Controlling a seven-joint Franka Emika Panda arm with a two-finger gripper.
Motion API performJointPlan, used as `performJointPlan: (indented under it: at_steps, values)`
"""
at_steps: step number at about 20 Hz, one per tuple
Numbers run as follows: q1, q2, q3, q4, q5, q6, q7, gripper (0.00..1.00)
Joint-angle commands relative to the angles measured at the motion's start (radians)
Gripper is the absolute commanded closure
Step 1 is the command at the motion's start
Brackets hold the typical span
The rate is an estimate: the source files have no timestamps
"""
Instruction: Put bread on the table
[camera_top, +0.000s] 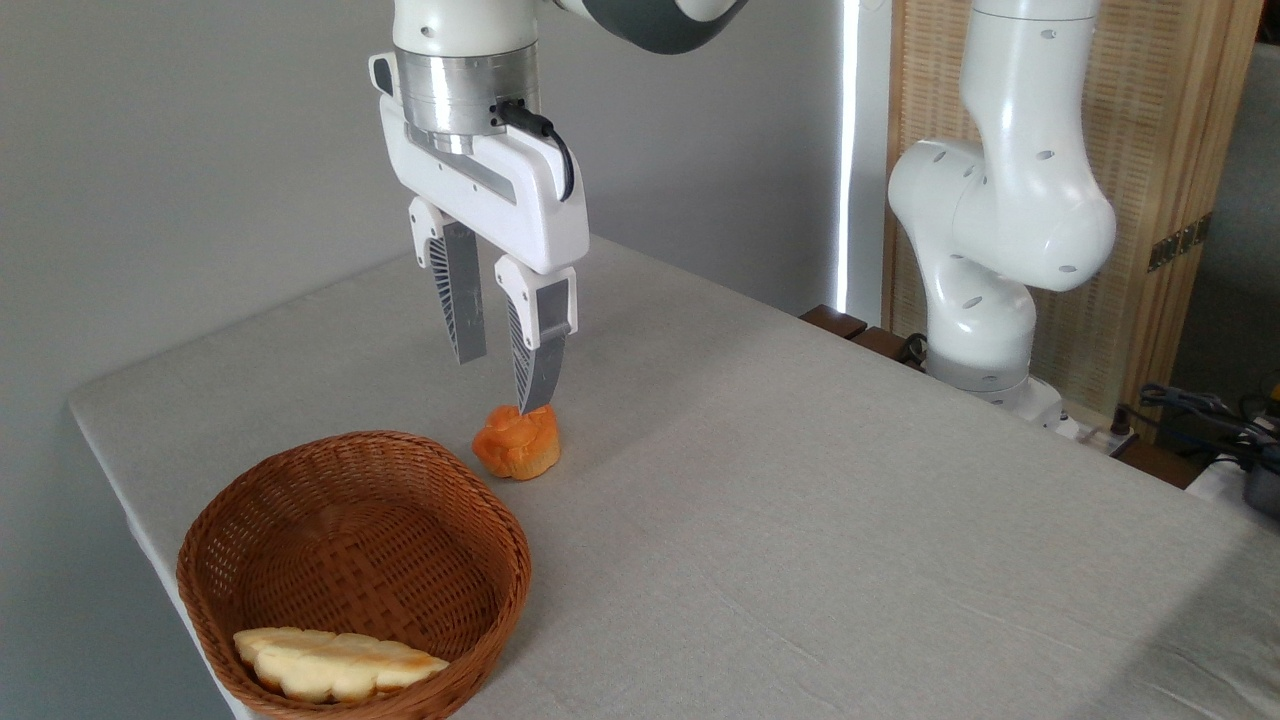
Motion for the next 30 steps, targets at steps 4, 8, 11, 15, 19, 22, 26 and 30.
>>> performJointPlan:
  at_steps: [4,8,11,15,19,22,26,30]
  values:
    - [-0.006,0.01,0.009,0.027,-0.014,-0.032,0.0,0.0]
    - [-0.006,0.01,0.008,0.027,-0.014,-0.032,-0.002,0.0]
    - [-0.006,0.01,0.008,0.027,-0.014,-0.032,0.0,0.0]
    - [-0.006,0.009,0.008,0.027,-0.014,-0.032,-0.002,0.0]
    - [-0.006,0.009,0.009,0.027,-0.014,-0.032,0.003,0.0]
    - [-0.006,0.009,0.01,0.027,-0.012,-0.033,0.003,0.0]
    - [-0.006,0.009,0.008,0.027,-0.012,-0.051,0.004,0.0]
    - [-0.006,0.01,0.008,0.027,-0.009,-0.051,0.009,0.0]
